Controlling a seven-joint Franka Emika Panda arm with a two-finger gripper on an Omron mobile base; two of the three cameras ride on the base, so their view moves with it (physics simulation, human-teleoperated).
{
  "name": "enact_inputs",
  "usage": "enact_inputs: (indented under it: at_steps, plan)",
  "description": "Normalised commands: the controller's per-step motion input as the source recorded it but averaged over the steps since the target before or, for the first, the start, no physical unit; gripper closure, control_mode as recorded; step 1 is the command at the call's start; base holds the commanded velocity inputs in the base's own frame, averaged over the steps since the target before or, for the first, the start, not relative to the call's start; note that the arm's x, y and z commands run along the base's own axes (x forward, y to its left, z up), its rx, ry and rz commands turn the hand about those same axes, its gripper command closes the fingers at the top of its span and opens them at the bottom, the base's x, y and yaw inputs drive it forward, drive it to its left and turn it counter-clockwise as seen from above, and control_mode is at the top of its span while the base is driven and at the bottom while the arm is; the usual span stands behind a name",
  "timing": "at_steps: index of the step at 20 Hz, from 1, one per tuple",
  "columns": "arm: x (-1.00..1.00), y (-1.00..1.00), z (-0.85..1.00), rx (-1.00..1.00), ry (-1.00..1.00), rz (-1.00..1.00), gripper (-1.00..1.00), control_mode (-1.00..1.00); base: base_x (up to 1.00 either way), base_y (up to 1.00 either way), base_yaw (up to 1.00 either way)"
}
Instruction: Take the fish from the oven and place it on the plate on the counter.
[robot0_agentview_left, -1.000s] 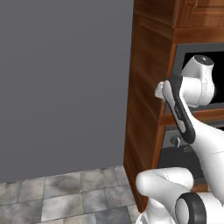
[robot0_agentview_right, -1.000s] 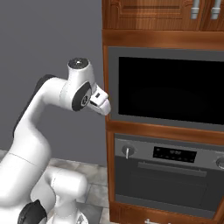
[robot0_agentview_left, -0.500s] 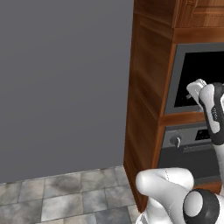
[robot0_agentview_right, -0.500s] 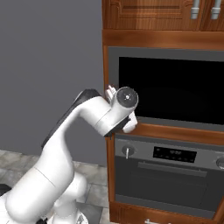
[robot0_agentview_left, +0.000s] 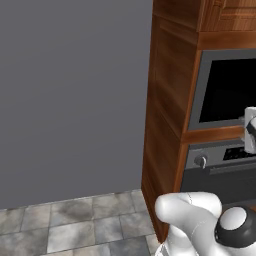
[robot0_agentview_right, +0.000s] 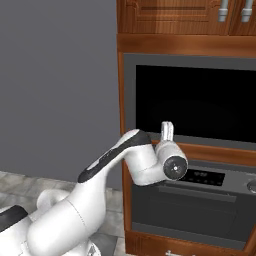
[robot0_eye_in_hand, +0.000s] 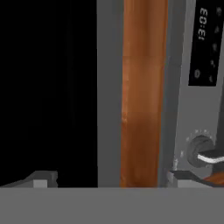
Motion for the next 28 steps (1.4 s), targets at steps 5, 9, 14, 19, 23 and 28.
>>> enact_inputs:
  at_steps: [5,9,14,19,23,28]
  plan:
    - [-0.04,-0.65,-0.97,0.24,-0.07,-0.30,-1.00,-1.00,0.00,0.00,0.00]
    - [0.00,-0.24,-0.88,0.11,-0.12,-0.18,-1.00,-1.00,0.00,0.00,0.00]
    - [-0.04,-0.13,-0.49,0.03,-0.17,-0.01,-1.00,-1.00,0.00,0.00,0.00]
    - [-0.04,-0.01,-0.18,0.00,-0.09,0.09,-1.00,-1.00,0.00,0.00,0.00]
    - [-0.05,-0.13,-0.14,0.00,-0.07,0.17,-1.00,-1.00,0.00,0.00,0.00]
    - [-0.06,-0.21,-0.02,0.00,-0.02,0.15,-1.00,-1.00,0.00,0.00,0.00]
